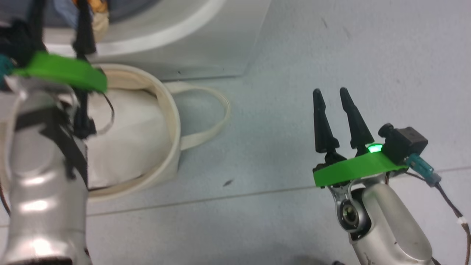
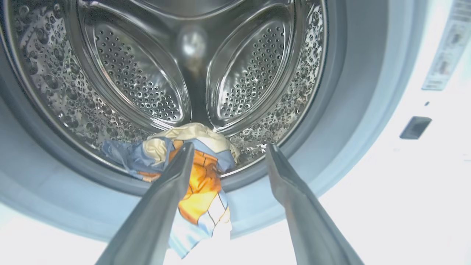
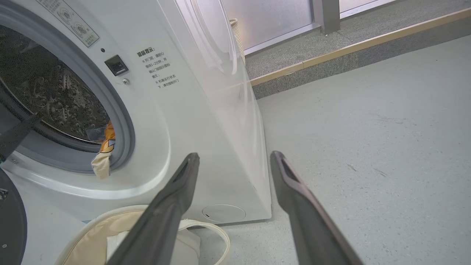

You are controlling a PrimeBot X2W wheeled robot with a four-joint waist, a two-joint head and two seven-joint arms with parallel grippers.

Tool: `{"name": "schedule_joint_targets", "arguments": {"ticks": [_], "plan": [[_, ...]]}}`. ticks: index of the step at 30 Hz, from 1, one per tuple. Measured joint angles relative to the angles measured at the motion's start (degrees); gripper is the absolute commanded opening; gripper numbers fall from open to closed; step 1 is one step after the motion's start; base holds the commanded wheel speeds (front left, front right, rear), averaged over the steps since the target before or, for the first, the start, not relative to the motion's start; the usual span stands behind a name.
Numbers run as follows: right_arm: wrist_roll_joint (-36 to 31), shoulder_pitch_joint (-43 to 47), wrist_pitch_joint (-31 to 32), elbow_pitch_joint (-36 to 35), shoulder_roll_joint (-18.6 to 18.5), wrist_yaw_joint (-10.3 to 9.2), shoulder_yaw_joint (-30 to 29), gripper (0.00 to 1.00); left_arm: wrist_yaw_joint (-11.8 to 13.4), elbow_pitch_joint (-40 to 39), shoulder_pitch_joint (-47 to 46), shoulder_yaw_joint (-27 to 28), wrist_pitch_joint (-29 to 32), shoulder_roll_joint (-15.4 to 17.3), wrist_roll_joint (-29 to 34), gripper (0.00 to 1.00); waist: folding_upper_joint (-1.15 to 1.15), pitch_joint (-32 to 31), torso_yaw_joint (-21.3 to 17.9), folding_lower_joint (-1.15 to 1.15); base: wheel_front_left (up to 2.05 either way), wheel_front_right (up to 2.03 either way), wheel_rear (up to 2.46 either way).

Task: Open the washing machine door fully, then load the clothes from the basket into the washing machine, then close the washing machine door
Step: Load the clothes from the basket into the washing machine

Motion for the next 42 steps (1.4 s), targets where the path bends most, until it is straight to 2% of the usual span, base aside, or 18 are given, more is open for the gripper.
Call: {"name": "schedule_joint_targets", "arguments": {"ticks": [8, 16, 18, 23, 29, 42], "plan": [[-1.1, 4.3, 0.0, 1.5, 0.0, 0.00, -1.0, 1.00, -0.1, -1.7, 14.8, -1.7, 0.1, -2.7, -0.3, 1.00, 0.00, -9.2, 2.3, 0.00, 0.00, 0.00, 0.00], [-1.1, 9.3, 0.0, 2.7, 0.0, 0.00, -2.8, 1.00, 0.2, -7.3, 27.9, -2.1, 0.2, -3.9, -2.7, 1.00, 0.00, -17.3, 4.2, 0.00, 0.00, 0.00, 0.00], [-0.8, 11.4, 0.0, 3.0, 0.0, 0.00, -3.3, 1.00, 1.1, -9.3, 33.6, -2.8, 0.2, -3.9, -3.0, 1.00, 0.00, -20.0, 4.6, 0.00, 0.00, 0.00, 0.00], [-0.8, 14.1, 0.0, 3.8, 0.0, 0.00, -3.6, 1.00, 3.9, -12.3, 40.3, -7.3, 0.2, -3.9, -3.9, 1.00, 0.00, -23.7, 5.1, 0.01, 0.00, 0.00, 0.00], [-0.8, 16.0, 0.0, 4.0, 0.0, 0.00, -3.8, 1.00, 6.4, -14.9, 45.4, -9.7, 0.2, -3.9, -9.1, 1.00, 0.00, -26.4, 5.4, 0.00, 0.00, 0.00, 0.00], [-1.1, 16.0, 0.0, 3.9, 0.0, 0.00, -3.7, 1.00, 8.5, -16.7, 46.5, -11.0, 0.2, -3.9, -10.3, 1.00, 0.00, -26.6, 5.8, 0.02, 0.00, 0.00, 0.00]]}}
